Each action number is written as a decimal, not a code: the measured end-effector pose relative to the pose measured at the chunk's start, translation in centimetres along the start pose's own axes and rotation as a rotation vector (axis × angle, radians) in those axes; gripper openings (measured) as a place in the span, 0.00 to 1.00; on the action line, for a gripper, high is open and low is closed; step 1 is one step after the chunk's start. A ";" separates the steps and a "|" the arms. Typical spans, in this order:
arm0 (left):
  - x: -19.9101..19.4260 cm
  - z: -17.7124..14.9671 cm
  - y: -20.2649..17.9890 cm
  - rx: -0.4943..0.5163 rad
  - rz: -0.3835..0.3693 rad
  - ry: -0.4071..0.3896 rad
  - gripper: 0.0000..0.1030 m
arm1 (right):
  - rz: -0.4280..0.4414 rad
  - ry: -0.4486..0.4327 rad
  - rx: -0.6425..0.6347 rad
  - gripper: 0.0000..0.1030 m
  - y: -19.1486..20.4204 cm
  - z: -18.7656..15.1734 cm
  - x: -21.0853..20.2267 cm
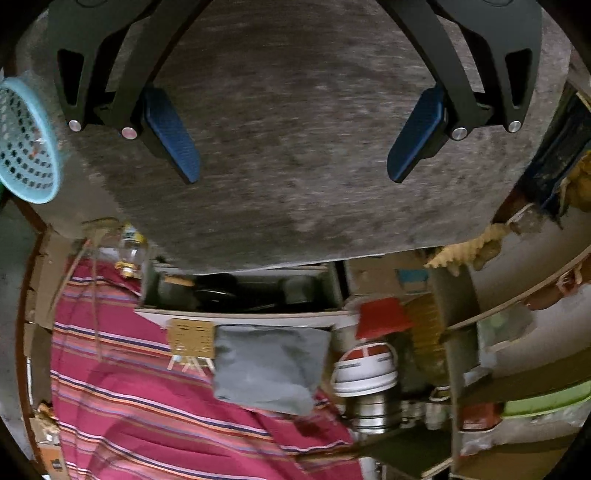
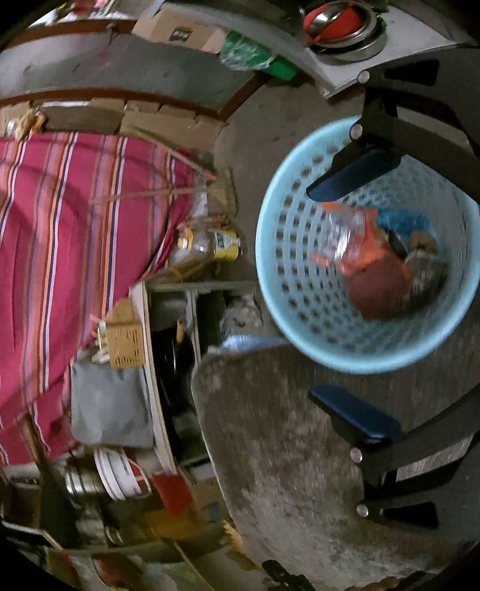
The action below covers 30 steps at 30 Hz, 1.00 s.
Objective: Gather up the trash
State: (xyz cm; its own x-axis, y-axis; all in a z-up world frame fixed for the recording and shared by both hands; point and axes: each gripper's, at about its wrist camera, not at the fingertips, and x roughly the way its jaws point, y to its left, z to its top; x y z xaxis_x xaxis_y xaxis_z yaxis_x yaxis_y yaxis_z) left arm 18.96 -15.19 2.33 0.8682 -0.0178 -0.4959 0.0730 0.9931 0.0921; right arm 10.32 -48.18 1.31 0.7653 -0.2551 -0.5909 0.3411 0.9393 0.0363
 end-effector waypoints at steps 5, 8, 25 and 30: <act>0.5 -0.9 4.2 -0.012 0.054 -0.004 0.95 | 0.015 0.007 -0.067 0.94 4.6 -0.2 0.9; 0.6 -1.6 6.3 -0.026 0.070 -0.004 0.95 | 0.030 0.002 -0.084 0.94 7.2 -0.3 1.2; -9.7 -4.1 13.5 -0.066 0.126 -0.131 0.95 | 0.169 -0.180 -0.189 0.94 17.3 -3.2 -8.5; -13.4 -6.5 14.0 -0.096 0.085 -0.145 0.95 | 0.196 -0.211 -0.199 0.94 18.5 -5.5 -12.2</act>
State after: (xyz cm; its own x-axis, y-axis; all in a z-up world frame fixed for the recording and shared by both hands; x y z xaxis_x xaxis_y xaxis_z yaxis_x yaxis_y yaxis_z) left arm 5.14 -0.26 4.67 0.9315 0.0567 -0.3592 -0.0447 0.9981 0.0416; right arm 4.28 -26.37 4.73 0.9089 -0.0881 -0.4076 0.0796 0.9961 -0.0378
